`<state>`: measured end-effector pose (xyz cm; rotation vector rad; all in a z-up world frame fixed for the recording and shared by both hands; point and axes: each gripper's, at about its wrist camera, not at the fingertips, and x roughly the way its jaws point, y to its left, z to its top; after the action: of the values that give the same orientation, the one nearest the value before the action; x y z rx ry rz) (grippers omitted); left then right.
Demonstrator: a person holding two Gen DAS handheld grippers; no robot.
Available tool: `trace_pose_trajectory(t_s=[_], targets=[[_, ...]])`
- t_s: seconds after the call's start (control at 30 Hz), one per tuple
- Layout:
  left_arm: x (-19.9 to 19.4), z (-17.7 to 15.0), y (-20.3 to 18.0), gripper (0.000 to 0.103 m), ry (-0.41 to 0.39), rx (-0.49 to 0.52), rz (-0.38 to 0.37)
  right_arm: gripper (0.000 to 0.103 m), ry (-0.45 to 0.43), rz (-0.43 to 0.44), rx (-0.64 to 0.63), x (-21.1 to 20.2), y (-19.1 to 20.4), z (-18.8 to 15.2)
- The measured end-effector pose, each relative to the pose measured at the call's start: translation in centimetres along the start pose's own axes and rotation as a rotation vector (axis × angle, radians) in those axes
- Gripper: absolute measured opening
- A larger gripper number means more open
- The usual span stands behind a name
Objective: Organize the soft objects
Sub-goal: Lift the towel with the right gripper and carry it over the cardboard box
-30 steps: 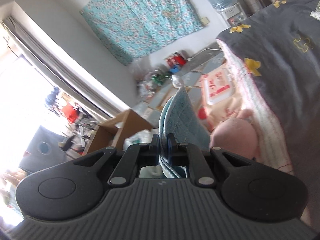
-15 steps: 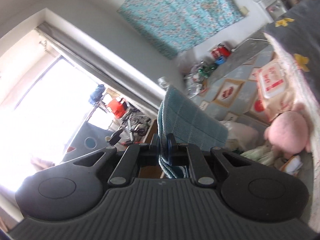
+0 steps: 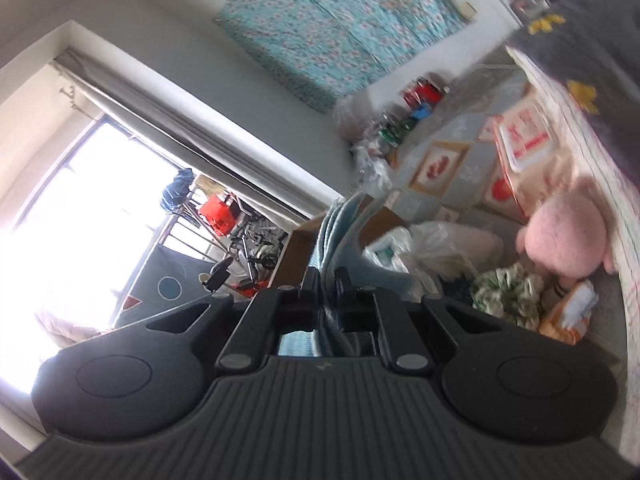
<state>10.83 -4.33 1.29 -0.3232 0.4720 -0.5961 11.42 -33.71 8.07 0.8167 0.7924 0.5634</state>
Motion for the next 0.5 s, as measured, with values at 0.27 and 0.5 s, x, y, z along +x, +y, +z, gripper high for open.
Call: trace_pose_trajectory(t_s=[0.27,0.5], targets=[[-2.0,-0.6,1.0,0.053,0.085,-0.019,0.001,0.008,0.113,0.056,0.112,3.9,-2.0,-3.9],[-7.1,-0.1,2.8,0.069,0.067,-0.037,-0.011,0.009,0.228,0.139,0.103,8.5,1.1,-4.7]])
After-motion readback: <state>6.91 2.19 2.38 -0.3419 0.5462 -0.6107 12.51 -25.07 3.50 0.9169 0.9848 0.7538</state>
